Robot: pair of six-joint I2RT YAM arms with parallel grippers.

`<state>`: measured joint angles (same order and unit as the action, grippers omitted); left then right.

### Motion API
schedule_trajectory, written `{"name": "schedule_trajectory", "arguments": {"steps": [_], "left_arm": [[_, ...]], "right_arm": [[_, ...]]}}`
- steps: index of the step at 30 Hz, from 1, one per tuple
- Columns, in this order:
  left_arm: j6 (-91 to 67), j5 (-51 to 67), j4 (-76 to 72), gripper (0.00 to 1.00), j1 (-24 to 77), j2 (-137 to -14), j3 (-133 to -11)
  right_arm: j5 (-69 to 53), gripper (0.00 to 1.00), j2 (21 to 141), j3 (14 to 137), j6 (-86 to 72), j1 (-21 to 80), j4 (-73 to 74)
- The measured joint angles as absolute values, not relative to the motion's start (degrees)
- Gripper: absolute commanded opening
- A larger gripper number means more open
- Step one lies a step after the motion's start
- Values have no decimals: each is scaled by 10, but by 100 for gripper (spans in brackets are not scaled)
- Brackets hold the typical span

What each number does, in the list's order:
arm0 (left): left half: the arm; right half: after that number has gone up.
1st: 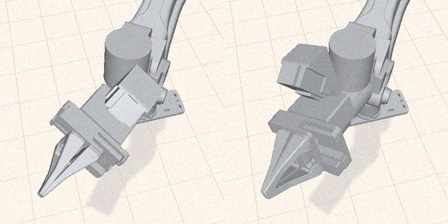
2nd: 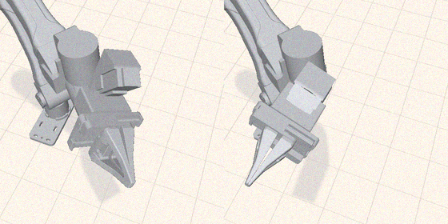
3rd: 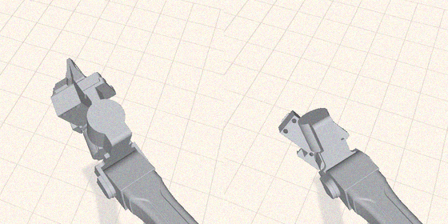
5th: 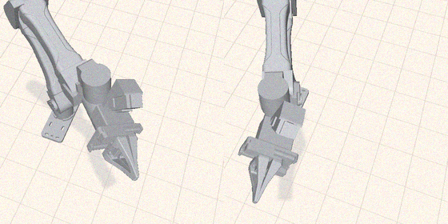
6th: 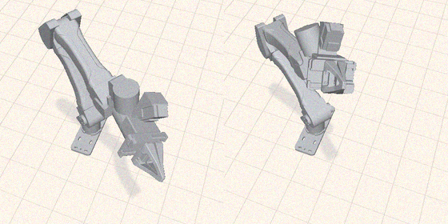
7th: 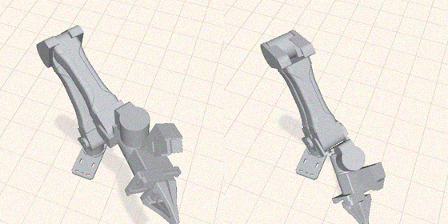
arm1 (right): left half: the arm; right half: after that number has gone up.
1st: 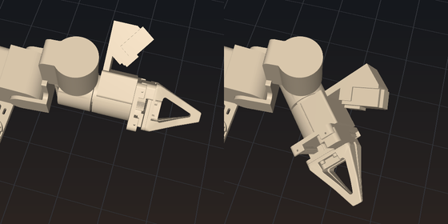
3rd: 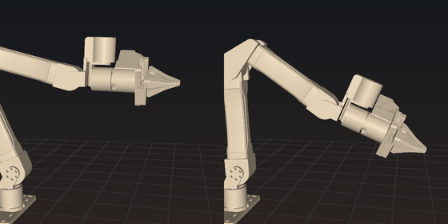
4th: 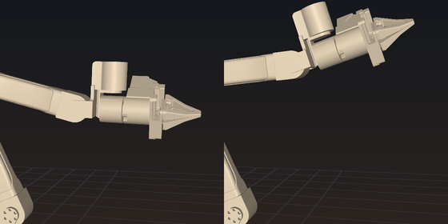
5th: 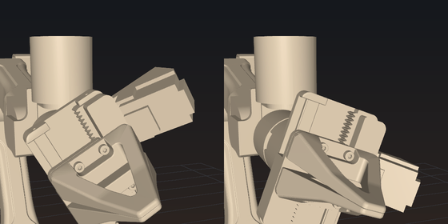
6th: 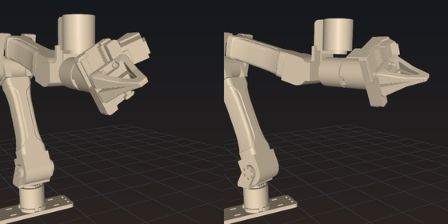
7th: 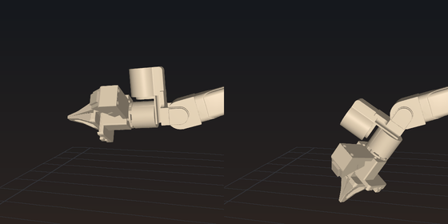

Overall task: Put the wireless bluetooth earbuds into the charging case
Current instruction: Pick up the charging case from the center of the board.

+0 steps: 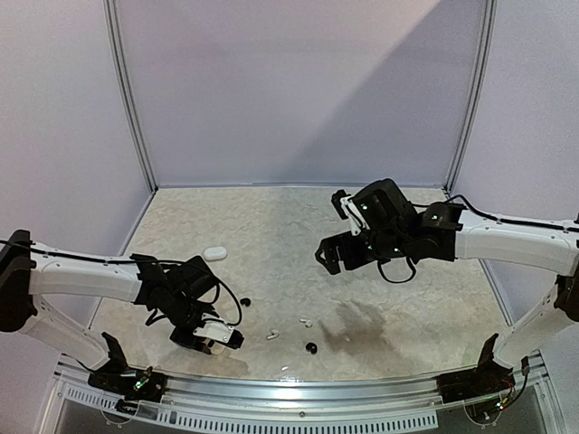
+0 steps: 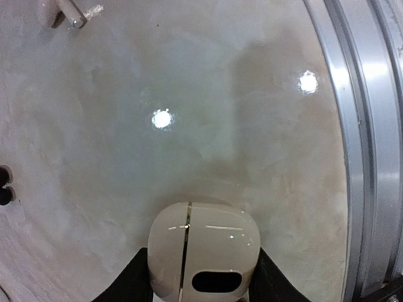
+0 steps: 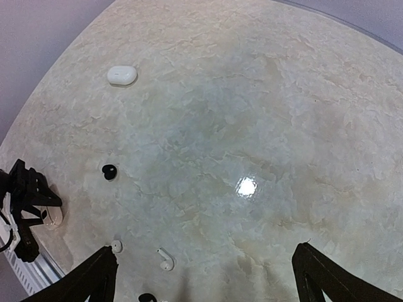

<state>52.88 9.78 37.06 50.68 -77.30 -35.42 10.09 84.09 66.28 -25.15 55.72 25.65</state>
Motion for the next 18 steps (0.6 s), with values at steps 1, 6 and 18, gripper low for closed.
{"name": "schedule_trajectory", "arguments": {"steps": [1,6,18], "left_arm": [[527,97,371,17,507,-770,-355],[502,72,370,16,507,-741,-374],[486,19,276,16,507,-620,-446]], "right_arm": [[98,99,847,667,-251,558,256],[80,97,857,685,-241,559,245],[-105,87,1000,890,-229,560,214]]}}
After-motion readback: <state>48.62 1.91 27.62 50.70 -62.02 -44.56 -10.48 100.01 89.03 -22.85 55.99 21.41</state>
